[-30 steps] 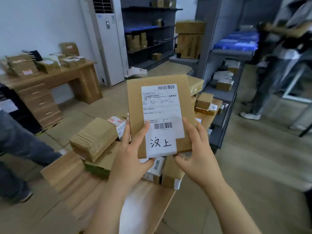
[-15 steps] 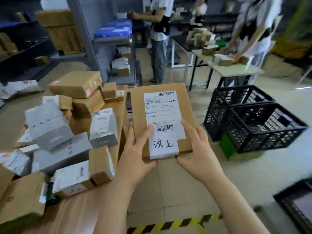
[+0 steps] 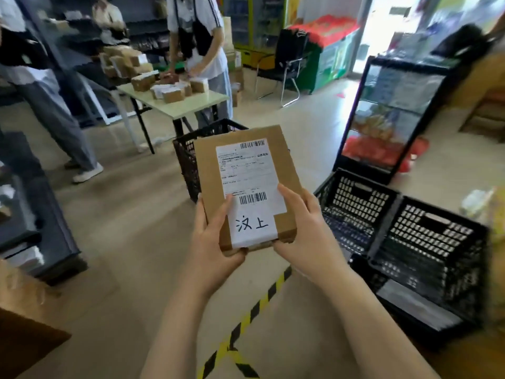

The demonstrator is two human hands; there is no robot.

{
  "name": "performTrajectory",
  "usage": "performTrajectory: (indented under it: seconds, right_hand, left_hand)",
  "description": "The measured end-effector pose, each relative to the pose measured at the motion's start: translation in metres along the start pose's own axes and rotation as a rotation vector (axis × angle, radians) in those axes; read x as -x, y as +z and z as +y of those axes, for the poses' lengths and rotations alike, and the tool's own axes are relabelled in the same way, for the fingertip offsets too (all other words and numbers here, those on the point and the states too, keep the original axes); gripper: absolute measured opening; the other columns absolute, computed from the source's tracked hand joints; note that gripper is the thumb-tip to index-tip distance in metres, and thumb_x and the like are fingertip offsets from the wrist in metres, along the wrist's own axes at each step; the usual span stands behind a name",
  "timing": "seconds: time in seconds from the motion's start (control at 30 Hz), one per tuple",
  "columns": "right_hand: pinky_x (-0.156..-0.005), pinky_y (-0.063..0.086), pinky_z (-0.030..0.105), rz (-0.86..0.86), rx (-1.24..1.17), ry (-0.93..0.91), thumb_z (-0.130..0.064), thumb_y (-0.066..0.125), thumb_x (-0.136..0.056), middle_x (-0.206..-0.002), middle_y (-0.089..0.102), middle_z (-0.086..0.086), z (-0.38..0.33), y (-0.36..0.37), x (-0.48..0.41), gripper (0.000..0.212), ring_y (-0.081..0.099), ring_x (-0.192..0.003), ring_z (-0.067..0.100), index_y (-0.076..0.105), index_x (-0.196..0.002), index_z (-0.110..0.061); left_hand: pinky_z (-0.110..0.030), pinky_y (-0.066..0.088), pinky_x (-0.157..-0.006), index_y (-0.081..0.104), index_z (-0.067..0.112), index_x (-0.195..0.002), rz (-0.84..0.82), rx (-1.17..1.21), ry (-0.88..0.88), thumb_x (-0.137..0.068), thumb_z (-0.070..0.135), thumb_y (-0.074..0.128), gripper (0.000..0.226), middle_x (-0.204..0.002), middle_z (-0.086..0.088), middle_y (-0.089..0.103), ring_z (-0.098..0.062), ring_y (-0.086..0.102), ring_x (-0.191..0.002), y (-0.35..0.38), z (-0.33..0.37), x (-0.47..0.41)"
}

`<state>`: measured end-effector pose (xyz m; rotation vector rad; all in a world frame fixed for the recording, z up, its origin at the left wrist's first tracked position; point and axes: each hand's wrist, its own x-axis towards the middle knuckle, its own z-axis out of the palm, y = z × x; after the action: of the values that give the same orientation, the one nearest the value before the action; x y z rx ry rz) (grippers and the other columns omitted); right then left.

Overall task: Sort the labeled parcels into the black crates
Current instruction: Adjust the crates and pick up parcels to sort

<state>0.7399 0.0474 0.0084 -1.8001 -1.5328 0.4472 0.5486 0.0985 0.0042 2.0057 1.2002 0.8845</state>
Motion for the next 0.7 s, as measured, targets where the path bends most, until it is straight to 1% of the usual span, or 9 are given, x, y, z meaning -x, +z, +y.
performTrajectory:
  seconds: [0.03,0.1,0.17,0.23,0.37,0.5,0.57,0.63,0.7]
  right_hand:
    - [-0.092,0.053,0.038,0.03,0.006,0.024,-0.026,0.074,-0.077,-0.155,0.01,-0.011,0.016,-0.014,0.002,0.094,0.042,-0.129,0.02,0.016,-0.146,-0.05]
    - [-0.095,0.05,0.037,0.1,0.025,0.08,-0.029,0.076,-0.077,-0.156,0.01,-0.009,0.046,-0.041,0.007,0.093,0.04,-0.13,0.02,0.017,-0.146,-0.049]
    - [-0.092,0.048,0.03,0.155,0.053,0.152,-0.03,0.077,-0.076,-0.157,0.01,-0.006,0.071,-0.063,0.015,0.093,0.041,-0.129,0.019,0.018,-0.146,-0.047]
    - [-0.089,0.047,0.027,0.212,0.056,0.22,-0.029,0.079,-0.074,-0.157,0.01,-0.006,0.093,-0.081,0.024,0.095,0.042,-0.126,0.018,0.019,-0.146,-0.047]
    - [-0.094,0.05,0.035,0.307,0.05,0.388,-0.024,0.078,-0.075,-0.155,0.008,-0.012,0.127,-0.107,0.045,0.095,0.04,-0.128,0.02,0.019,-0.145,-0.049]
    - [-0.098,0.047,0.039,0.376,0.11,0.502,-0.027,0.077,-0.079,-0.157,0.007,-0.01,0.153,-0.132,0.064,0.093,0.04,-0.131,0.022,0.016,-0.145,-0.052]
    - [-0.101,0.046,0.041,0.399,0.124,0.549,-0.026,0.077,-0.079,-0.157,0.007,-0.009,0.164,-0.148,0.07,0.095,0.038,-0.133,0.023,0.014,-0.144,-0.054]
    - [-0.102,0.047,0.044,0.43,0.14,0.601,-0.028,0.079,-0.079,-0.158,0.008,-0.007,0.173,-0.165,0.074,0.096,0.038,-0.135,0.025,0.015,-0.145,-0.055]
    - [-0.102,0.043,0.042,0.464,0.161,0.66,-0.028,0.08,-0.078,-0.16,0.008,-0.005,0.181,-0.178,0.075,0.096,0.035,-0.137,0.026,0.017,-0.146,-0.053]
  left_hand:
    - [-0.036,0.041,-0.11,0.029,0.05,-0.145,-0.03,0.0,0.009,-0.07,0.013,0.081,0.098,-0.159,0.012,0.003,-0.008,0.021,-0.144,0.02,0.008,-0.009]
    - [-0.04,0.04,-0.11,0.028,0.052,-0.144,-0.098,-0.001,0.065,-0.07,0.015,0.081,0.098,-0.159,0.011,0.003,-0.013,0.02,-0.145,0.056,0.024,-0.025]
    - [-0.031,0.035,-0.11,0.027,0.052,-0.144,-0.163,-0.017,0.131,-0.07,0.018,0.081,0.097,-0.16,0.011,0.001,-0.007,0.019,-0.143,0.087,0.04,-0.037]
    - [-0.022,0.033,-0.104,0.025,0.053,-0.144,-0.235,-0.028,0.182,-0.071,0.02,0.082,0.098,-0.16,0.014,-0.002,0.004,0.019,-0.134,0.115,0.055,-0.048]
    - [-0.009,0.036,-0.09,0.028,0.051,-0.144,-0.4,-0.033,0.276,-0.07,0.013,0.082,0.1,-0.158,0.021,-0.003,0.008,0.026,-0.126,0.164,0.078,-0.068]
    - [-0.022,0.039,-0.104,0.029,0.051,-0.142,-0.528,-0.011,0.365,-0.067,0.011,0.084,0.101,-0.16,0.014,-0.002,-0.005,0.028,-0.136,0.212,0.098,-0.085]
    - [-0.031,0.044,-0.105,0.03,0.049,-0.144,-0.582,0.003,0.421,-0.067,0.013,0.084,0.1,-0.16,0.009,0.004,-0.011,0.03,-0.139,0.235,0.108,-0.096]
    - [-0.029,0.042,-0.105,0.031,0.048,-0.145,-0.633,0.024,0.481,-0.068,0.017,0.084,0.099,-0.16,0.007,0.005,-0.012,0.029,-0.141,0.254,0.12,-0.109]
    - [-0.024,0.039,-0.105,0.032,0.047,-0.144,-0.704,0.067,0.527,-0.069,0.019,0.084,0.096,-0.161,0.009,-0.001,-0.01,0.025,-0.143,0.272,0.131,-0.123]
